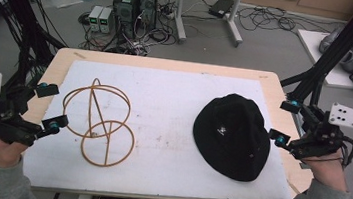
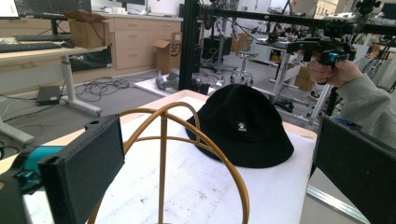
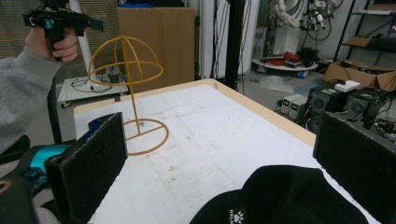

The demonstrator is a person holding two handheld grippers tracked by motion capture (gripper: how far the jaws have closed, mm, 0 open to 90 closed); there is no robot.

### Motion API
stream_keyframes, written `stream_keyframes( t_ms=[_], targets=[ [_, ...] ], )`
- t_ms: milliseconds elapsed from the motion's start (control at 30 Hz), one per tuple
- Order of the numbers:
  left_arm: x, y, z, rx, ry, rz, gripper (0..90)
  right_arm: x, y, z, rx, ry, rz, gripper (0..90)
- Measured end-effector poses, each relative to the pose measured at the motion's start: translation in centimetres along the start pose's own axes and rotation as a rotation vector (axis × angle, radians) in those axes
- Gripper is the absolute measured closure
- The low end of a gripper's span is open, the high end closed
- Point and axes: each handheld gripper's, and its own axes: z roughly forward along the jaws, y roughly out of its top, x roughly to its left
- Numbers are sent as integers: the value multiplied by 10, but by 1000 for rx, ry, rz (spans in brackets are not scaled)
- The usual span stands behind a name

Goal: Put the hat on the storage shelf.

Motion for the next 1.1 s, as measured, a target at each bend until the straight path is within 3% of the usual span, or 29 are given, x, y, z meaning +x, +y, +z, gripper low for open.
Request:
stream_keyframes(
  t_ms=[333,500,600,933,1100],
  targets=[
    [-1,0,-1,2,7,0,24,-5,-3,22,57,-7,-13,22],
    [-2,-1,-3,8,13,0,24,-12,-8,28,51,-6,-8,22],
    [-5,-1,-6,5,21,3,24,-20,-12,33,66,-33,-4,22],
    [-7,-3,-12,9,39,-4,24,-37,-24,44,41,-23,-17,22],
    [-8,-4,-16,18,48,-7,24,-44,-30,51,56,-32,-2,22]
  ],
)
